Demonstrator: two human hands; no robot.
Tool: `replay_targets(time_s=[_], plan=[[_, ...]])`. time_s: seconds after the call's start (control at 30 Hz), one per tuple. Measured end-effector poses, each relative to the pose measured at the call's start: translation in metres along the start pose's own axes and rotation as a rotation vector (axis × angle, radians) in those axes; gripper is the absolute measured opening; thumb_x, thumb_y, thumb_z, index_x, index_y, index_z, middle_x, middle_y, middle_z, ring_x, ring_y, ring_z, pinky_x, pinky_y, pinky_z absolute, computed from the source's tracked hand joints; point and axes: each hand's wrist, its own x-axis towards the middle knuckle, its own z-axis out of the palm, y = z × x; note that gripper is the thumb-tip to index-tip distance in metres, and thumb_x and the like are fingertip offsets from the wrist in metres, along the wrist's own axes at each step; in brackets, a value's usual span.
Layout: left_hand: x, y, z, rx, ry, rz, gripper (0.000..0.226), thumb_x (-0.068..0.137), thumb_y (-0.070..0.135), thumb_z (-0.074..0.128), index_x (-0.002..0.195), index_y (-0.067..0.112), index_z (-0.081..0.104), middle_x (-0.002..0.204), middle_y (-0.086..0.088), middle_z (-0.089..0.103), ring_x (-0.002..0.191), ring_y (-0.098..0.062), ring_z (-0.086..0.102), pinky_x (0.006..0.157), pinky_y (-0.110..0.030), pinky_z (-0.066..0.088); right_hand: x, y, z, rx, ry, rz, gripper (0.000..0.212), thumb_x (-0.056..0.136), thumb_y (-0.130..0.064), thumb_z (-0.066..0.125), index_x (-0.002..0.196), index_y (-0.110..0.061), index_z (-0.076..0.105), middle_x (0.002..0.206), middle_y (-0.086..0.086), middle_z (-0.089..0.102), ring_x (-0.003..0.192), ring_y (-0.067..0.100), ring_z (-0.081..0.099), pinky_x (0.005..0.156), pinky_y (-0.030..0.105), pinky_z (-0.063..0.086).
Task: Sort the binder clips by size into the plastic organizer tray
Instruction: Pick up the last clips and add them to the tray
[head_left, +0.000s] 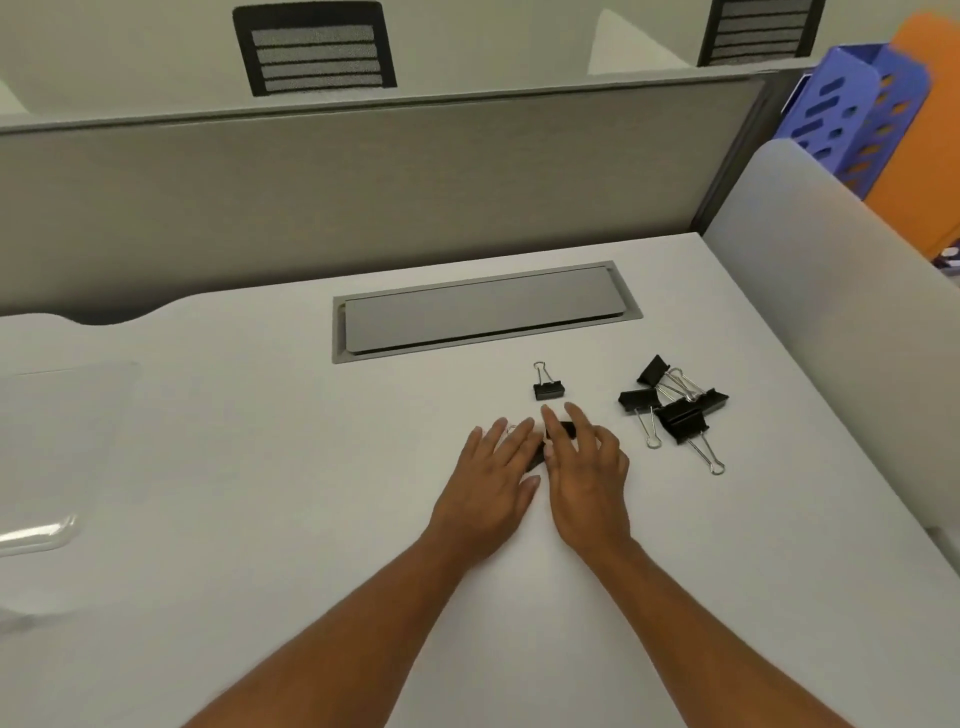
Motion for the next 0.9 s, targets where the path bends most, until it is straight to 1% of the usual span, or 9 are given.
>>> replay_targets(time_s=[0.1,0.2,0.3,0.43,0.53,0.6,0.67,0.77,0.9], plan=[[-0.003,-0.004,0.006,0.034,0.099,0.016,0.049,0.111,0.041,0.038,0.156,0.021,0.043,0.16,0.002,0.047,0.153,-0.025,0.035,0.128,-0.047,0.024,-0.004,0.001,0.003,0.014,0.026,-0.034,0.038,0.11,-0.03,0.042,0.146,-0.029,0.053,0.148,-0.002,0.051,0.124,0.026,0.047,0.099,0.043,0.044],[-0.002,-0.004,0.007,0.033,0.203,0.037,0.034,0.109,0.033,0.05,0.138,0.017,0.059,0.136,0.003,0.062,0.13,-0.026,0.053,0.117,-0.043,0.038,-0.005,0.002,0.003,0.142,0.048,-0.052,0.032,0.109,-0.033,0.039,0.129,-0.024,0.063,0.132,-0.006,0.059,0.117,0.022,0.049,0.094,0.035,0.045],[-0.003,-0.003,0.004,0.052,0.223,0.026,0.033,0.109,0.032,0.05,0.138,0.018,0.058,0.127,0.004,0.063,0.119,-0.025,0.054,0.111,-0.041,0.041,-0.002,0.006,0.002,0.356,0.05,-0.014,0.019,0.108,-0.022,0.049,0.114,-0.02,0.066,0.117,-0.008,0.064,0.111,0.016,0.047,0.095,0.028,0.043],[-0.008,0.004,-0.001,0.077,0.248,-0.101,0.041,0.111,0.037,0.038,0.147,0.02,0.048,0.12,-0.001,0.058,0.114,-0.026,0.052,0.102,-0.041,0.045,-0.004,0.002,-0.006,0.418,0.097,-0.019,0.013,0.103,-0.006,0.057,0.11,-0.013,0.065,0.111,-0.002,0.066,0.108,0.019,0.052,0.095,0.024,0.042],[-0.011,0.01,-0.008,0.007,0.263,-0.162,0.042,0.11,0.033,0.035,0.149,0.024,0.049,0.113,-0.002,0.052,0.099,-0.024,0.052,0.095,-0.038,0.043,-0.001,-0.001,-0.019,0.696,0.083,0.225,0.019,0.106,-0.005,0.05,0.112,-0.015,0.066,0.111,-0.006,0.067,0.106,0.016,0.061,0.094,0.029,0.05],[-0.014,0.018,-0.013,-0.2,0.304,-0.323,0.041,0.109,0.029,0.033,0.144,0.027,0.055,0.111,0.001,0.048,0.096,-0.021,0.054,0.095,-0.038,0.045,0.007,-0.005,-0.037,1.142,0.061,0.596,0.022,0.108,-0.007,0.045,0.113,-0.015,0.066,0.108,-0.002,0.07,0.102,0.017,0.066,0.09,0.034,0.058],[-0.02,0.034,-0.019,-0.538,0.367,-0.528,0.035,0.111,0.027,0.032,0.131,0.03,0.061,0.112,0.006,0.046,0.102,-0.015,0.059,0.098,-0.036,0.047,0.006,-0.009,-0.057,1.563,0.027,0.873,0.022,0.11,-0.009,0.044,0.114,-0.011,0.066,0.103,0.007,0.07,0.094,0.024,0.068,0.082,0.034,0.06],[-0.033,0.054,-0.03,-0.862,0.457,-0.748,0.029,0.112,0.023,0.038,0.11,0.029,0.066,0.111,0.005,0.055,0.102,-0.009,0.064,0.094,-0.03,0.051,-0.018,-0.024,-0.073,1.822,-0.078,1.023,0.019,0.11,-0.016,0.048,0.113,-0.008,0.066,0.102,0.012,0.07,0.09,0.03,0.07,0.081,0.036,0.057],[-0.067,0.061,-0.054,-1.319,0.358,-1.018,0.031,0.111,0.031,0.046,0.104,0.017,0.073,0.097,-0.004,0.075,0.083,-0.016,0.068,0.071,-0.03,0.051,-0.067,-0.052,-0.072,1.9,-0.24,1.051,0.034,0.111,-0.036,0.044,0.116,-0.01,0.065,0.101,0.011,0.072,0.089,0.026,0.075,0.078,0.035,0.057]])
